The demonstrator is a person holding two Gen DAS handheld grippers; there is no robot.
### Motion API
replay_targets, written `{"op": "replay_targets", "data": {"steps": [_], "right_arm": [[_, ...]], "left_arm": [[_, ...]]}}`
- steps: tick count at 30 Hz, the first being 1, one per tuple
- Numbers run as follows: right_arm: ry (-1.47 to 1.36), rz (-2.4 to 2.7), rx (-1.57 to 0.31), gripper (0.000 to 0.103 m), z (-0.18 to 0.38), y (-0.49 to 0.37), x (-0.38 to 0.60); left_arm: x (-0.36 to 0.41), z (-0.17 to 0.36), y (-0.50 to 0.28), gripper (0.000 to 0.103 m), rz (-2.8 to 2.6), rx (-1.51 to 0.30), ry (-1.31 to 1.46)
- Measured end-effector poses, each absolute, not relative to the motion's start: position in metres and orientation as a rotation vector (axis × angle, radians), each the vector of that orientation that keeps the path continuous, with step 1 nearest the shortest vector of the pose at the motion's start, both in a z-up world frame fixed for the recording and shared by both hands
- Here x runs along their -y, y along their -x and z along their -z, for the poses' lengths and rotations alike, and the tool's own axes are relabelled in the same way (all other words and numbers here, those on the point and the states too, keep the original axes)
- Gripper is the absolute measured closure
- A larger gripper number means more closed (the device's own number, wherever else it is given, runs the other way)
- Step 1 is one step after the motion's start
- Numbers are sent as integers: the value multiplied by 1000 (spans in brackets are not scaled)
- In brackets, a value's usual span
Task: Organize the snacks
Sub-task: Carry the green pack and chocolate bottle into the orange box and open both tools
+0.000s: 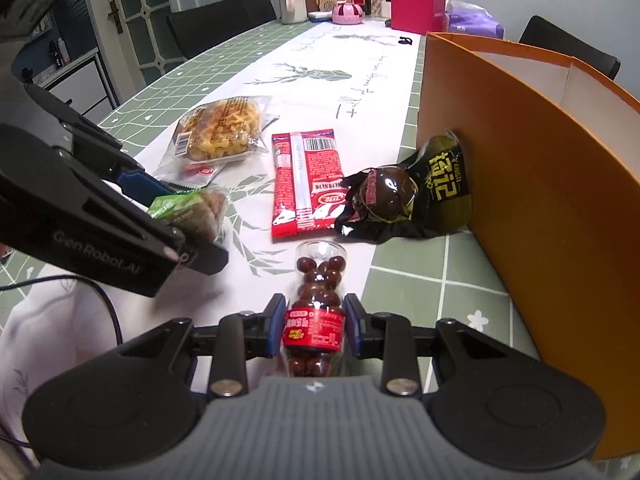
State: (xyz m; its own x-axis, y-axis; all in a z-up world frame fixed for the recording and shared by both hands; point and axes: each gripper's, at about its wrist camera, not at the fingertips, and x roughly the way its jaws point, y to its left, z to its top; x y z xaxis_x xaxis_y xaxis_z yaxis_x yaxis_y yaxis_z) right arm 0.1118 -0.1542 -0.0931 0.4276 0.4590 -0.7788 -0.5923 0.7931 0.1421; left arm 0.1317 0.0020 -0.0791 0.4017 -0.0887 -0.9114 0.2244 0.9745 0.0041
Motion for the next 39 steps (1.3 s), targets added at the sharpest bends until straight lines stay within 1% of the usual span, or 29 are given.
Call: {"op": "replay_targets", "data": {"steps": [4,10,17,21,30,35,39], "right_arm": [[171,-690,-908,73,71,-112,161],[287,-710,-876,73,31,-115,176],[333,-724,-891,73,-20,-139,203],[363,-680,-905,73,-38,-161,221],[394,-564,-995,74,-38,-220,254],[417,-513,-1030,74,-26,-246,266],[400,-477,-1059,74,-13,-266,274]], "left_arm": [[6,62,-133,45,215,-1135,-94],[26,38,-141,45,263,-1119,-73],[46,9,-163,45,306,-1125,-89],[58,-11,-185,45,318,-1112,-125],[104,-34,-246,45,334,-1127,-259],[129,-34,-280,45,353,-1121,-280],[144,-22,-302,45,363,-1131,-275]]}}
